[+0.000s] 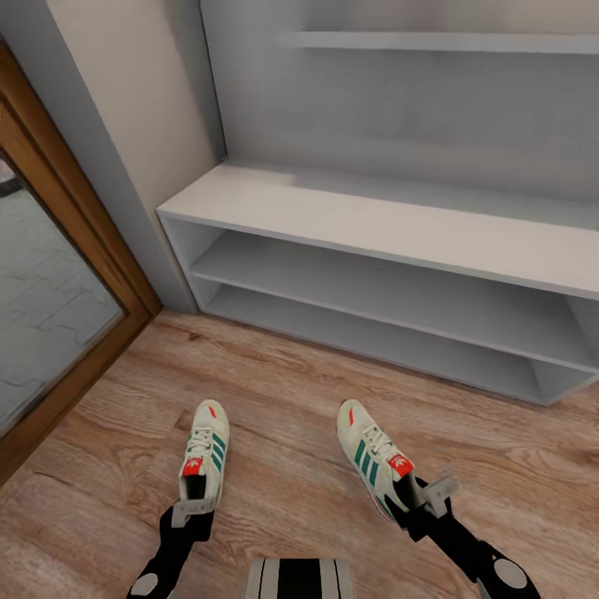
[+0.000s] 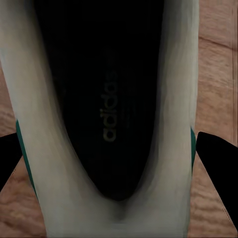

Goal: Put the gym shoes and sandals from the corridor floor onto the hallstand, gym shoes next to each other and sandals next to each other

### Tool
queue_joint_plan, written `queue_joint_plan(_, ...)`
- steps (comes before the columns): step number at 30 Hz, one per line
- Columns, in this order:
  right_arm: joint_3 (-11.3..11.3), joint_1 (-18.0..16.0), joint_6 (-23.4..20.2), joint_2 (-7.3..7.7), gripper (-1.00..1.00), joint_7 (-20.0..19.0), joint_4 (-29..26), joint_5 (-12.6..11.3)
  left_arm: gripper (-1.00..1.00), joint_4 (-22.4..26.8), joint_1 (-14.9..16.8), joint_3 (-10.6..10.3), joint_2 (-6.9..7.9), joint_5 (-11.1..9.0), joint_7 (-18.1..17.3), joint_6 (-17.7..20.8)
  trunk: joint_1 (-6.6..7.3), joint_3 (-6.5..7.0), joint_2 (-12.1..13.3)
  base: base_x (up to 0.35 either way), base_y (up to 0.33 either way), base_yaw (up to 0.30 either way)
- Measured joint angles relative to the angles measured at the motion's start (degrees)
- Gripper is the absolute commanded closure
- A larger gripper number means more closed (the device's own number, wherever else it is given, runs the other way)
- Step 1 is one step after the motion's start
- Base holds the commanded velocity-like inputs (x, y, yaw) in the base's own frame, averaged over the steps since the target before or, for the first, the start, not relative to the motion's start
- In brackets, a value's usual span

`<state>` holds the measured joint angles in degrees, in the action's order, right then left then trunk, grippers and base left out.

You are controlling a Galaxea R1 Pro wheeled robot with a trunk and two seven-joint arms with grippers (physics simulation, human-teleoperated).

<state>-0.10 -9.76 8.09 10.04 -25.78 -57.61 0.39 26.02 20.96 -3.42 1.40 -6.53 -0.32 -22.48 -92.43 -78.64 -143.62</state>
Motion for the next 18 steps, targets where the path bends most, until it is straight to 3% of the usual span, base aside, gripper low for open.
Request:
queue_joint_plan(1, 0.0, 0.1, 4.4, -0.02, 1.0, 0.0, 4.1, 0.1, 1.0, 0.0, -1.2, 0.0, -0.03, 0.0, 0.0, -2.1, 0.02, 0.3, 0.0, 0.0, 0.0, -0.116)
queue_joint_plan(3, -0.1, 0.1, 6.4, -0.01, 1.0, 0.0, 6.5, -0.2, 1.0, 0.0, -1.8, 0.0, -0.04, 0.0, 0.0, -2.8, 0.08, 0.92, 0.0, 0.0, 0.0, -0.116)
queue_joint_plan(5, -1.0, 0.1, 10.4, 0.07, 1.0, 0.3, 12.3, -0.1, 1.0, 0.0, -3.2, 0.1, 0.02, 0.0, 0.0, -3.7, 0.13, 1.53, 0.1, 0.0, 0.0, -0.115)
queue_joint_plan(7, -4.5, 0.1, 15.2, 0.05, 1.0, 0.7, 18.0, -0.4, 1.0, 0.0, -4.7, 1.2, 0.2, -0.3, 0.1, -4.1, 0.18, 2.15, 0.1, 0.0, 0.0, -0.115)
queue_joint_plan(11, -8.8, 0.1, 20.7, -0.04, 1.0, 0.8, 22.2, -0.4, 1.0, 0.3, -6.2, 4.0, 0.57, -0.4, 0.0, -5.3, 0.29, 3.38, 0.1, 0.0, 0.0, -0.115)
queue_joint_plan(18, -11.3, 0.1, 23.9, 0.21, 1.0, 0.9, 26.2, -0.4, 1.0, 0.6, -9.2, 5.7, 0.95, -0.2, -0.1, -7.3, 0.47, 5.53, 0.2, 0.0, 0.0, -0.115)
